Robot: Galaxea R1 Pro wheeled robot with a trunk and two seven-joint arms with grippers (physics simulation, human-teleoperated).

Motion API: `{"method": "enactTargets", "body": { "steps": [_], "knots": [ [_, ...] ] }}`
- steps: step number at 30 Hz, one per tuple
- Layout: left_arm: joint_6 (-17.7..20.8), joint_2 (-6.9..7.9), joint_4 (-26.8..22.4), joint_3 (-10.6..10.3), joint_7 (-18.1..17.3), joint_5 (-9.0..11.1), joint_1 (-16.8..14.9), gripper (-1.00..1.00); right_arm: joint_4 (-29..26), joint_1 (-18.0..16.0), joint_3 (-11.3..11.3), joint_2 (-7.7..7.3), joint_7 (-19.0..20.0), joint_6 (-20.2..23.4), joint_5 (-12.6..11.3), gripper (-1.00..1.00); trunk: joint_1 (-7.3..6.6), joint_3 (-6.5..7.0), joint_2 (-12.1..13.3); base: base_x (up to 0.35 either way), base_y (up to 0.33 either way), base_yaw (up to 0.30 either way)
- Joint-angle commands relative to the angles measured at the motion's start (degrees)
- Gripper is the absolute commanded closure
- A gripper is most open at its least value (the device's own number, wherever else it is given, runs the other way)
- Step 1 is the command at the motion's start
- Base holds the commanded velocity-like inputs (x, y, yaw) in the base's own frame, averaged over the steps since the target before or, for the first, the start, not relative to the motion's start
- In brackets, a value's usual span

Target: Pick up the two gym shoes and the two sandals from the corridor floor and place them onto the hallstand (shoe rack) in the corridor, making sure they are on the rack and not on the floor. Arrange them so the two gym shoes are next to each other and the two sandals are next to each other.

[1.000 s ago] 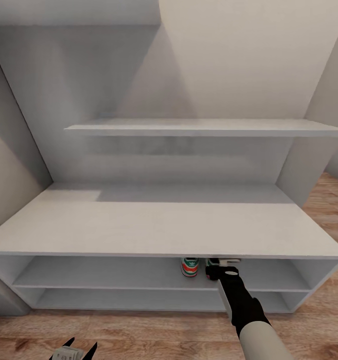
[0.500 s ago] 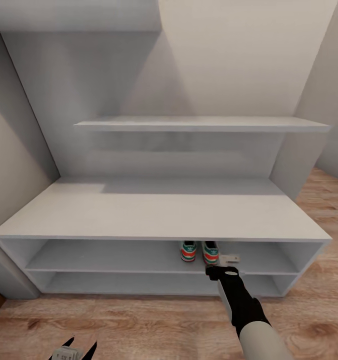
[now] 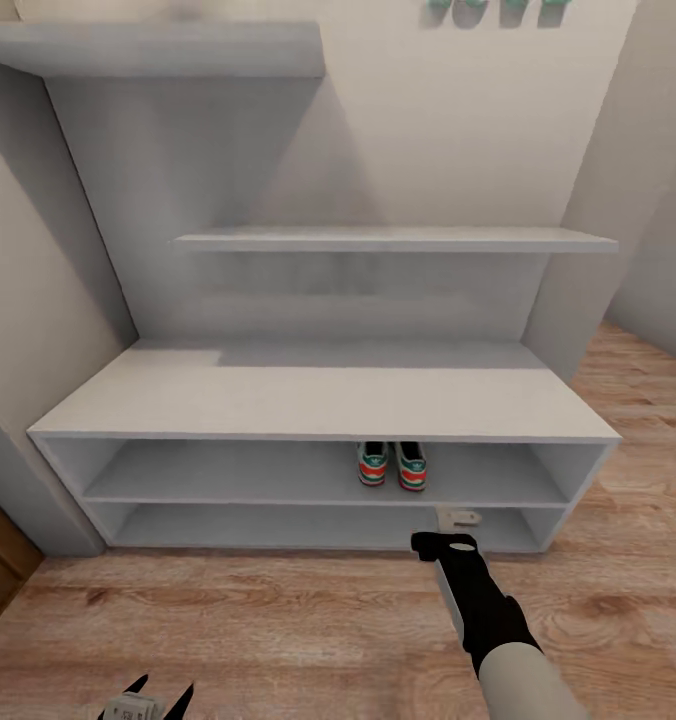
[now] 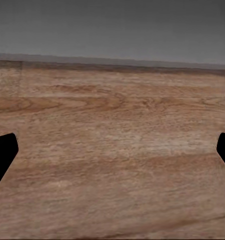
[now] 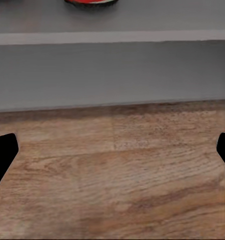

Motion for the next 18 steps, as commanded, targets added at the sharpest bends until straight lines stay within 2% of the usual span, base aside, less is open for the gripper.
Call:
{"method": "enactTargets", "body": {
  "steps": [1, 18],
  "knots": [
    [-0.2, -0.04, 0.0, 0.5, -0.4, -0.3, -0.1, -1.0, -0.1, 0.0, -0.2, 0.06, 0.1, 0.3, 0.4, -1.0, -0.05, -0.05, 0.0, -0.337, 0.0, 0.0],
    [-0.2, 0.04, 0.0, 0.5, -0.3, -0.3, -0.1, -1.0, 0.2, 0.0, -0.2, 0.06, 0.1, 0.2, 0.4, -1.0, -0.05, -0.05, 0.0, -0.337, 0.0, 0.0]
  ]
}}
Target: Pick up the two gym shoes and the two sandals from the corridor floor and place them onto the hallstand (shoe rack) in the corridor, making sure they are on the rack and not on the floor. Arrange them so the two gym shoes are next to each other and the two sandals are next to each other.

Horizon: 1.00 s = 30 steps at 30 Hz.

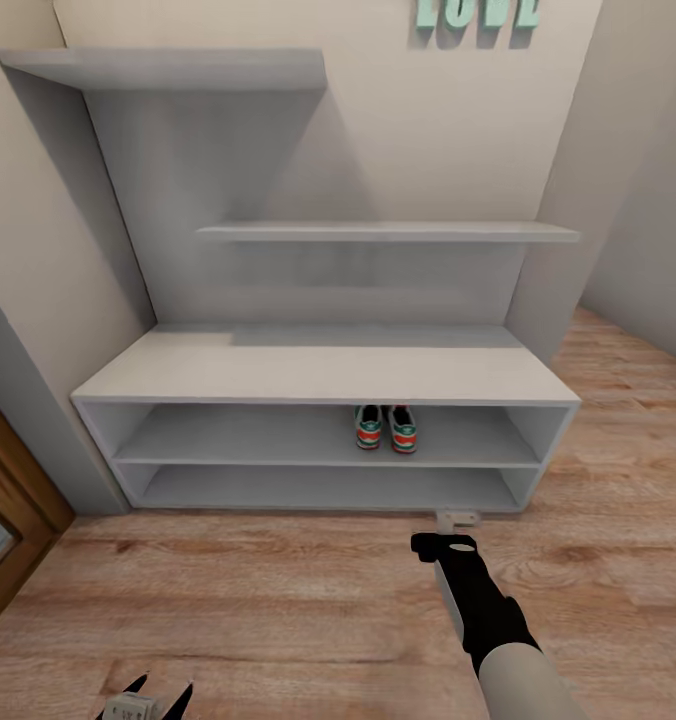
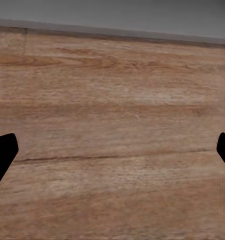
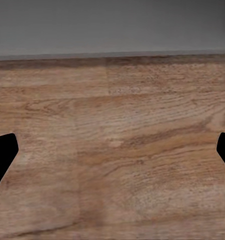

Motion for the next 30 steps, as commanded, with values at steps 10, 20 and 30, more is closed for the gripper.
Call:
{"method": "enactTargets", "body": {
  "steps": [10, 20, 30],
  "knots": [
    [-0.2, 0.04, 0.0, 0.5, -0.3, -0.3, -0.1, -1.0, 0.2, 0.0, -0.2, 0.06, 0.1, 0.1, 0.5, -1.0, -0.05, -0.05, 0.0, -0.335, 0.0, 0.0],
    [-0.1, 0.06, 0.0, 0.6, -0.3, -0.1, -0.1, -1.0, 7.3, 0.2, -0.2, 0.06, 0.1, -1.5, 0.6, -1.0, -0.05, -0.05, 0.0, -0.163, 0.0, 0.0],
    [-0.2, -0.08, 0.0, 0.6, 4.3, 0.1, -0.1, -1.0, 28.2, 0.2, -0.1, -3.54, 0.4, -24.4, 1.0, -1.0, -0.05, -0.05, 0.0, -0.018, 0.0, 0.0]
  ]
}}
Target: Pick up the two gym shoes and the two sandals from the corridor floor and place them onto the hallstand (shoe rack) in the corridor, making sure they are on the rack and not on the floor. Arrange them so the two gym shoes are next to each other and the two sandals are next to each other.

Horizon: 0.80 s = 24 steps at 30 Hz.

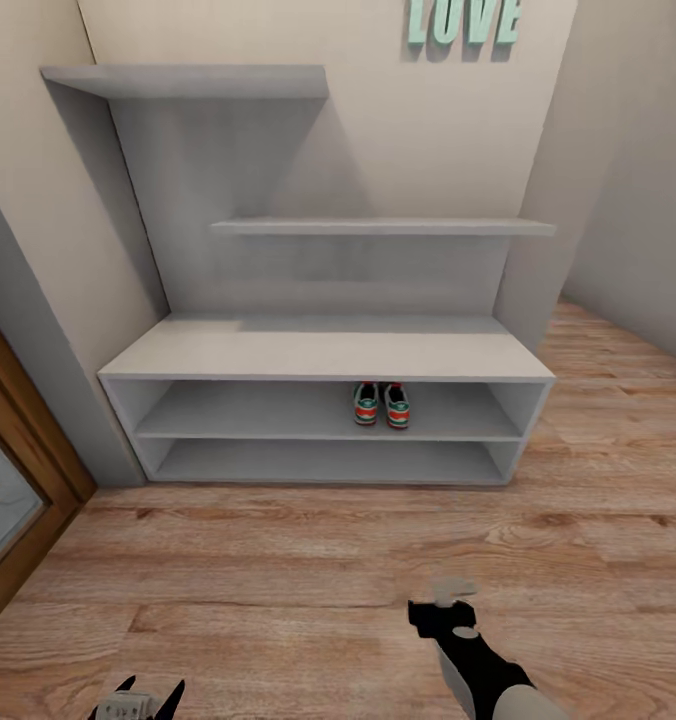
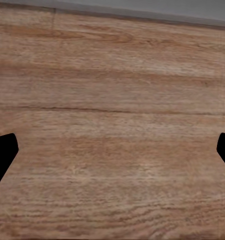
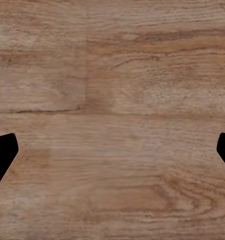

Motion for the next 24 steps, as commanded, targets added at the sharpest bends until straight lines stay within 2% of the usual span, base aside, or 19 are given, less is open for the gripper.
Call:
{"method": "enactTargets", "body": {
  "steps": [1, 3, 4, 7, 8, 12, 15, 24],
  "knots": [
    [-0.2, -0.06, 0.0, 0.5, 0.5, -0.3, -0.1, -1.0, 1.7, -0.1, -0.4, -0.49, -0.1, -1.8, 0.6, -1.0, -0.01, -0.04, 0.0, -0.002, 0.0, 0.0],
    [-0.3, -0.1, 0.1, 0.5, 2.2, -0.2, -0.1, -1.0, 4.6, 0.0, -0.4, -1.58, -0.1, -4.8, 0.7, -1.0, -0.01, -0.04, 0.0, -0.001, 0.0, 0.0],
    [-0.4, -0.18, 0.1, 0.5, 5.0, -0.1, -0.1, -1.0, 8.8, 0.0, -0.4, -3.72, 0.0, -10.1, 1.5, -1.0, -0.01, -0.04, 0.0, 0.0, 0.0, 0.0],
    [-0.5, -0.21, 0.2, 0.5, 6.3, -0.1, -0.1, -1.0, 10.5, 0.2, -0.4, -4.96, 0.0, -13.8, 2.8, -1.0, -0.01, -0.04, 0.0, 0.0, 0.0, 0.0],
    [-0.6, -0.24, 1.0, 0.5, 7.1, 0.1, -0.1, -1.0, 11.6, 1.0, -0.4, -6.32, 0.0, -18.1, 4.9, -1.0, -0.01, -0.04, 0.0, 0.0, 0.0, 0.0],
    [-0.6, -0.3, 2.4, 0.5, 7.5, 0.3, -0.1, -1.0, 12.0, 2.7, -0.4, -7.53, 0.0, -22.1, 6.3, -1.0, -0.01, -0.04, 0.0, 0.0, 0.0, 0.0],
    [-0.6, -0.35, 2.8, 0.6, 7.6, 0.3, -0.1, -1.0, 12.2, 3.5, -0.4, -7.86, 0.0, -23.7, 6.7, -1.0, -0.01, -0.04, 0.0, 0.0, 0.0, 0.0],
    [-0.6, -0.55, 3.2, 0.6, 7.7, 0.4, -0.1, -1.0, 12.3, 4.2, -0.4, -8.1, -0.2, -25.3, 7.0, -1.0, -0.01, -0.04, 0.0, 0.0, 0.0, 0.0]
  ]
}}
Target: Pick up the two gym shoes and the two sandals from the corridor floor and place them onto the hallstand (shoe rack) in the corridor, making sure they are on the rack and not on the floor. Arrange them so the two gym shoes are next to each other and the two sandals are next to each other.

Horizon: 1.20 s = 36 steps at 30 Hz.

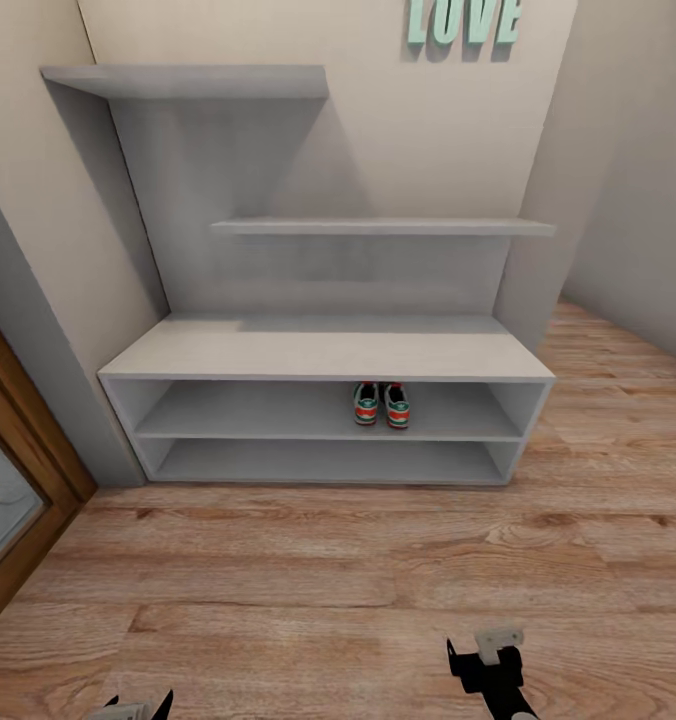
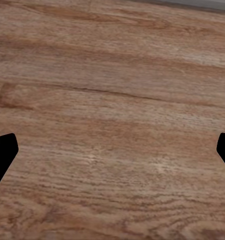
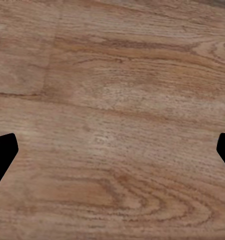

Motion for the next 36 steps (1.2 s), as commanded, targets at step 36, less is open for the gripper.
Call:
{"method": "enactTargets", "body": {
  "steps": [36],
  "knots": [
    [-0.2, -0.18, 1.2, 0.5, -0.4, -0.1, -0.1, -1.0, 0.4, 0.9, -0.6, 0.43, -0.6, -0.4, -0.6, -1.0, -0.01, 0.41, 0.0, 0.0, 0.0, -0.153]
  ]
}}
